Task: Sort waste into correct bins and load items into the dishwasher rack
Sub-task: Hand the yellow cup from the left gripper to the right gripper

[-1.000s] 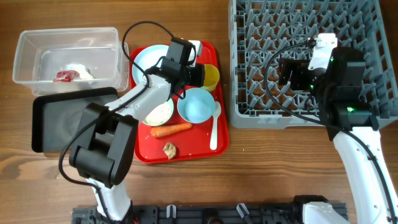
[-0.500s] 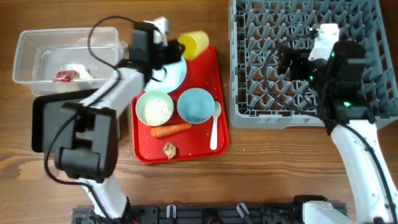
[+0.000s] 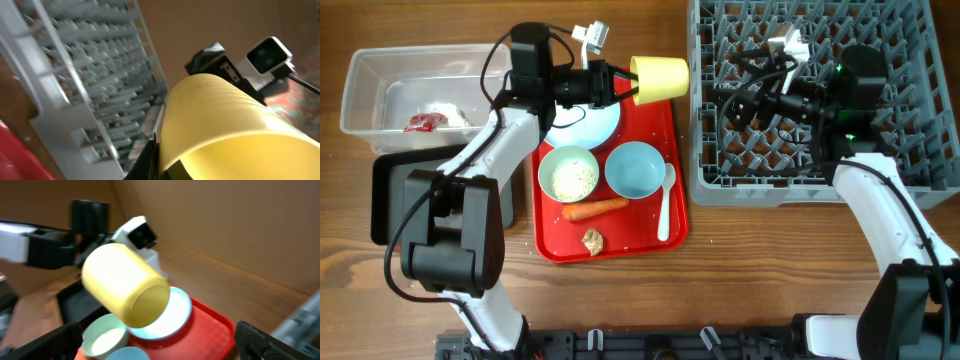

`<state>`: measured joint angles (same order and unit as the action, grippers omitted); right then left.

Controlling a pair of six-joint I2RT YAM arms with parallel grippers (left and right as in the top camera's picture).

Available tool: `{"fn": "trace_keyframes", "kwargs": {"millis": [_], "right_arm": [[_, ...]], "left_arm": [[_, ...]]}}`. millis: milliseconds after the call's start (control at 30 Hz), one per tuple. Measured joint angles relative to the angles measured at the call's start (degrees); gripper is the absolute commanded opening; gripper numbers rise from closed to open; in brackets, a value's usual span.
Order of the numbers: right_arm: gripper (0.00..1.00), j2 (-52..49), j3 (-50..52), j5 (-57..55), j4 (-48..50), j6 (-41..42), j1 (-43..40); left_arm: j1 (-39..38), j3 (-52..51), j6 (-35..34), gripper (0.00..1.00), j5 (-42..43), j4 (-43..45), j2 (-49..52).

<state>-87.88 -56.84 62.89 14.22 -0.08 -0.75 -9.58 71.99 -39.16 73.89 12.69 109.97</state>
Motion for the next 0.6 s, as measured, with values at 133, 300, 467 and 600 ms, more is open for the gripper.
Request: {"fn": "trace_keyframes", "kwargs": {"millis": [133, 300, 467, 600], "right_arm": [[1.0, -0.04, 0.0, 2.73, 0.02, -0.26, 0.0], [1.0, -0.04, 0.0, 4.22, 0.0, -0.26, 0.07], [1.0, -0.04, 0.0, 4.63, 0.0, -0.26, 0.35], [1.0, -0.04, 0.0, 5.25, -0.07, -0.26, 0.83]], "left_arm": [[-0.04, 0.0, -0.24, 0.04, 3.52, -0.04, 0.0], [-1.33, 0.0, -0.46, 0.04, 5.66, -0.04, 0.0], [-4.37, 0.0, -0.61, 0.04, 6.47, -0.04, 0.0], [-5.7, 0.0, -0.63, 0.04, 6.56, 0.59, 0.0]]}}
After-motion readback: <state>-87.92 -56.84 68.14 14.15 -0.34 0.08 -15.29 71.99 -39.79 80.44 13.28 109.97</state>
